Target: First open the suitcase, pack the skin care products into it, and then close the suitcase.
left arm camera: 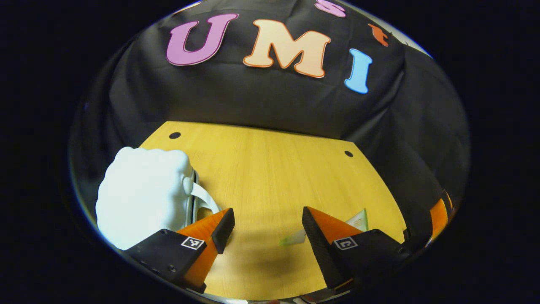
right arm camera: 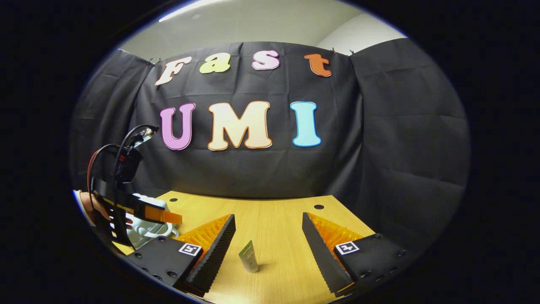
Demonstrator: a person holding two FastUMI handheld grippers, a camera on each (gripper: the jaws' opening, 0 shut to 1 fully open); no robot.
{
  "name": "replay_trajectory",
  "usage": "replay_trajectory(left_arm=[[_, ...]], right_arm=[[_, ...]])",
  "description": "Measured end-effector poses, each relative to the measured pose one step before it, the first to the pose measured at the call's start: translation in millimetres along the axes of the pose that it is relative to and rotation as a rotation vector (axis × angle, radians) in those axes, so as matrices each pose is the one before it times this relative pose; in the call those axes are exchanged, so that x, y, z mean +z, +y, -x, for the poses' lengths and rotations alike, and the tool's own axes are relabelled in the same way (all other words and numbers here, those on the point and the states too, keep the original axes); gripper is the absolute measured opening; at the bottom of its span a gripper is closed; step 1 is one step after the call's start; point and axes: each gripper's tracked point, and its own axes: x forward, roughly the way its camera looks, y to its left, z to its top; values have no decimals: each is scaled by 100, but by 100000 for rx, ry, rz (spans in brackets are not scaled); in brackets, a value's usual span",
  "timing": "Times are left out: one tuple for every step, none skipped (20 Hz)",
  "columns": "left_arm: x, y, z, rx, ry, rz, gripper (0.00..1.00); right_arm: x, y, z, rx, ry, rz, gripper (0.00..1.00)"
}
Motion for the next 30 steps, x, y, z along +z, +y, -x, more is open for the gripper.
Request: replay_trajectory(left_arm=[[-35, 583, -390, 973, 2120, 535, 95], [-120, 572, -403, 576, 3600, 266, 95], [-200, 413, -437, 319, 3394, 1080, 93], [-42, 400, -419, 310, 3309, 950, 95], [-94, 750, -513, 1135, 3163, 575, 95], [129, 703, -462, 1806, 2441, 10, 95], [96, 744, -376, 2086, 1933, -280, 95], [34, 667, -406, 2053, 1961, -389, 95], [-240, 551, -299, 1952, 2138, 75, 95], [-464, 252, -443, 1099, 3061, 603, 95], [-532, 187, -430, 881, 2996, 1109, 95], [-416, 123, -412, 344, 2638, 1616, 96], [-297, 165, -443, 340, 2197, 1357, 96], [-149, 171, -433, 516, 1724, 895, 96], [-60, 186, -282, 566, 1453, 570, 96], [-108, 182, -422, 672, 1552, 449, 96], [-146, 267, -481, 618, 1620, 433, 95], [-120, 195, -364, 350, 1765, 493, 94], [-204, 87, -413, 180, 1655, 494, 93], [-81, 92, -327, 14, 1260, 624, 88], [-145, 11, -327, -90, 1126, 361, 87], [-88, 9, -299, -3, 1044, 183, 83], [-102, 187, -157, 561, 776, -19, 81], [-28, 113, -286, 100, 902, -135, 75], [-108, -5, -166, -388, 760, 30, 70], [16, -18, -247, -213, 478, 334, 65], [-143, 184, -239, 12, 523, 394, 57], [-113, 171, -174, 177, 1003, 720, 43], [-187, 186, -236, 280, 1108, 878, 42], [-141, 259, -239, 126, 1002, 1125, 37]], right_arm=[[-99, 78, 76, 232, 212, 289, 99], [-175, 29, 94, 207, 363, 174, 99], [-55, 32, 39, 112, 246, -12, 99], [-169, 8, 52, 34, 318, -190, 99], [-118, -56, 34, 28, 499, -333, 99], [-237, -57, 17, -62, 330, -335, 99], [-104, -121, 2, -197, 286, -223, 99], [-163, -132, 79, -344, 336, -152, 99], [-171, -136, 49, -332, 484, -165, 99], [-124, -63, -6, -254, 258, -177, 99], [-68, -122, -54, -336, 318, -164, 99], [-133, -142, -42, -266, 236, -206, 99], [-41, -166, -18, -319, 257, -217, 99], [-95, -115, -59, -283, 245, -171, 99], [-9, -142, -85, -291, 154, -154, 99], [-119, -108, -52, -251, 310, -146, 99], [-27, -69, -143, -238, 326, -174, 99], [-198, -70, -118, -91, 417, -171, 100], [4, -32, -80, -142, 432, -144, 99], [-175, -68, 43, -211, 38, 47, 99], [30, -9, -38, -226, 219, 54, 99], [-211, -94, -136, -153, 462, 74, 99], [-79, -64, -60, -232, 306, 190, 99], [-118, -68, -82, -353, 253, 203, 99], [61, -66, -74, -284, 132, 48, 99], [-20, -135, -47, -320, -109, 37, 99], [35, -24, -63, -232, 133, -143, 99], [-111, -13, -166, -183, 179, -108, 99], [-36, -68, -25, -193, 250, -12, 99], [-139, 11, -59, -148, 177, 189, 99]])
